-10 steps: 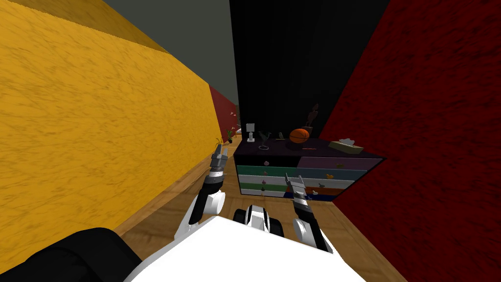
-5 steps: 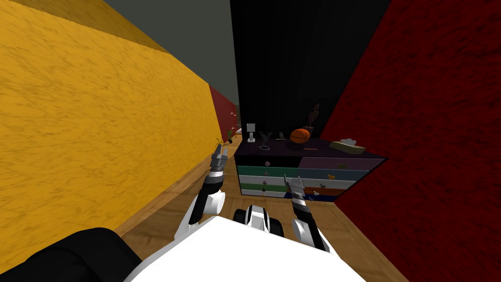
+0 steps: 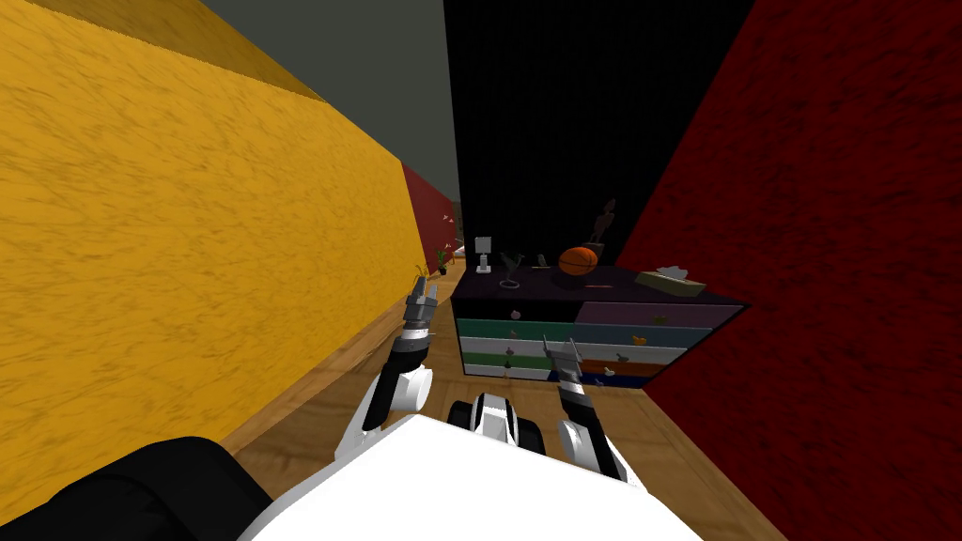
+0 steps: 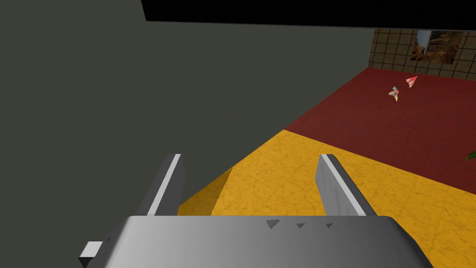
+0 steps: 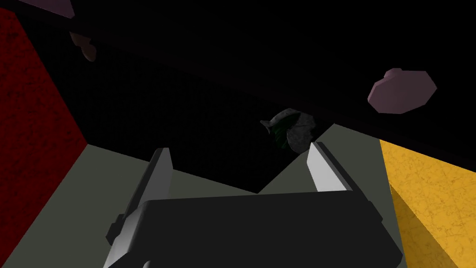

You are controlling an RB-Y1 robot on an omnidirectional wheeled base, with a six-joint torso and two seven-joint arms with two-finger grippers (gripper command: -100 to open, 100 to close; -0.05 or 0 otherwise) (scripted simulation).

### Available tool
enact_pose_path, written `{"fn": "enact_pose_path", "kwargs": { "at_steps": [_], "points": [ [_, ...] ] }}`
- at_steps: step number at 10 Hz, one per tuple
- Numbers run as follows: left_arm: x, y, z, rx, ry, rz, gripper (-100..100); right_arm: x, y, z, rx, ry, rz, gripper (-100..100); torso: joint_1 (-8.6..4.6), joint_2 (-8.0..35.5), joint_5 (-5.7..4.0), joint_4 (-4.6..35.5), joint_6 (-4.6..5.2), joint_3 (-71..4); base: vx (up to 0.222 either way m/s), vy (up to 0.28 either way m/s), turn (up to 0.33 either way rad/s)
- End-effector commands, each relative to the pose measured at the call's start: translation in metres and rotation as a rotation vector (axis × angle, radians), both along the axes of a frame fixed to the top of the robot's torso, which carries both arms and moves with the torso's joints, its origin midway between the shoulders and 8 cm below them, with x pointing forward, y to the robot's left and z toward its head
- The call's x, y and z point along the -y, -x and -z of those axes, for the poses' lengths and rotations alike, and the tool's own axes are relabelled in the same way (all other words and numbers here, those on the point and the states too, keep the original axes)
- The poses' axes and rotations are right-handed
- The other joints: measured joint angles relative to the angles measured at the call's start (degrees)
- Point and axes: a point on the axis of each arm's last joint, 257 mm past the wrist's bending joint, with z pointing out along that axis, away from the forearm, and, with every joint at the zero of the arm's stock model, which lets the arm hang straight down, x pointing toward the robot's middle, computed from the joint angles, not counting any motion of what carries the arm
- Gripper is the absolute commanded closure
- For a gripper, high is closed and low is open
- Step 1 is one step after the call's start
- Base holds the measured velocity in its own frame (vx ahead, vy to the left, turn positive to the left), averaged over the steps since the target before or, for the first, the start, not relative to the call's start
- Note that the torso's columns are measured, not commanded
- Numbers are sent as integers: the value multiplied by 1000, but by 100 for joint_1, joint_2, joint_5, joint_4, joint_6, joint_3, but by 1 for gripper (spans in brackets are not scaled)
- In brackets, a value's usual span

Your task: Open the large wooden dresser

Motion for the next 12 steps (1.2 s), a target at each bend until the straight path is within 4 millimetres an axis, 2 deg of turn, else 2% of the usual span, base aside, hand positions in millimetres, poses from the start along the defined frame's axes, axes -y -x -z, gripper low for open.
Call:
{"fn": "enact_pose_path", "kwargs": {
  "at_steps": [1, 12],
  "points": [
    [0, 0, 0, 0, 0, 0, 0, -4, 0, 9, -11, 83, 24, -100, 0, 2, 1, 0, 1, 0, 15, 40, 4],
    [0, 0, 0, 0, 0, 0, 0, -18, -3, 29, -33, 386, 105, -100, 0, -1, 1, 0, 0, 0, 22, 30, 5]
  ]
}}
